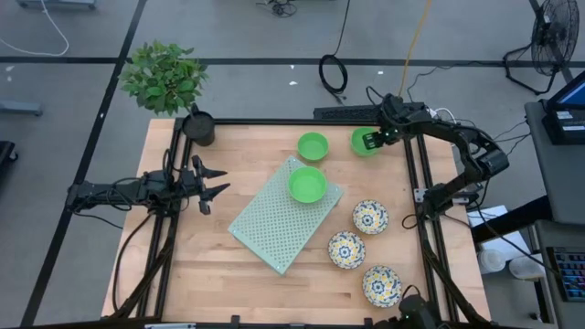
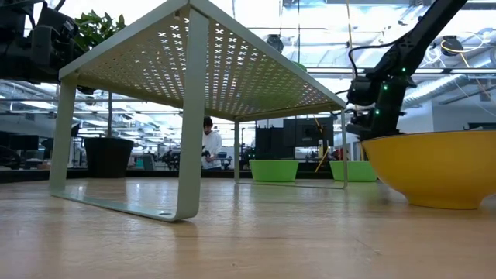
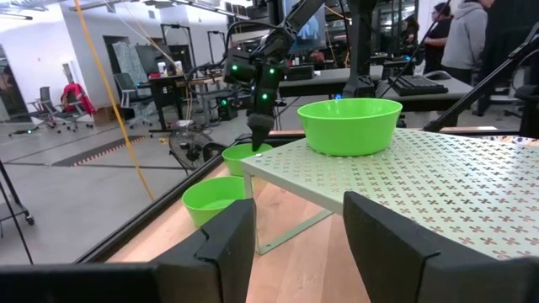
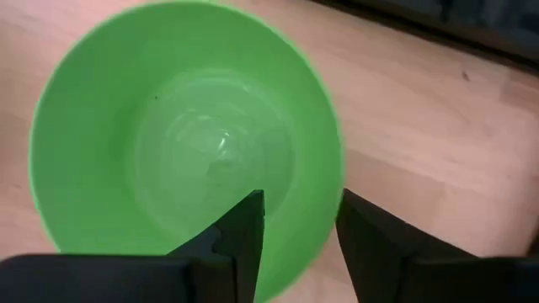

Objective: Pick & Place Mini bowls
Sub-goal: Stack the right green bowl on the green bowl on the shelf

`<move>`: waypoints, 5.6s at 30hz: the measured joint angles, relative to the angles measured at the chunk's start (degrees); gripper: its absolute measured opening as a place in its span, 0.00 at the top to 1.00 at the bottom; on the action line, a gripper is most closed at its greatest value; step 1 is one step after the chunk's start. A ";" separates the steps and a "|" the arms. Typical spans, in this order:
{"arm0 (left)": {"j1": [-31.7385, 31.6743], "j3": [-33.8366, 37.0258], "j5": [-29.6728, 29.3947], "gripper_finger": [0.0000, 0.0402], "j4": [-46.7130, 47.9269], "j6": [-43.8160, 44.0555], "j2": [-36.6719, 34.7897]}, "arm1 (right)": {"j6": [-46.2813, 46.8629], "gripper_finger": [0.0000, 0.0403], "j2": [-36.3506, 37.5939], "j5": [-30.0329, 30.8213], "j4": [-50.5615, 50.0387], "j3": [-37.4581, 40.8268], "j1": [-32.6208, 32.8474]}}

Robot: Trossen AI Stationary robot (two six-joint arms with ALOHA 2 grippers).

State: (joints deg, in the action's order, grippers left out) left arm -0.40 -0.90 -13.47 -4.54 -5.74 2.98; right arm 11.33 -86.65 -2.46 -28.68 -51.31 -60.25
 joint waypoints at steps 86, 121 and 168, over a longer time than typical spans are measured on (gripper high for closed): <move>0.00 0.00 0.00 0.55 0.00 0.00 0.00 | -1.57 0.94 0.00 -0.15 1.46 0.00 -0.04; 0.00 0.00 0.00 0.55 0.00 0.00 0.00 | -3.48 0.97 0.15 3.71 5.43 3.17 -0.04; 0.00 0.00 0.00 0.55 0.00 0.00 0.00 | -4.33 0.52 5.86 3.76 10.56 8.46 -0.02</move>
State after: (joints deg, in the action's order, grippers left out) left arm -0.40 -0.90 -13.47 -4.53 -5.74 2.98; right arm 7.01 -80.79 1.30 -18.12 -42.85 -60.27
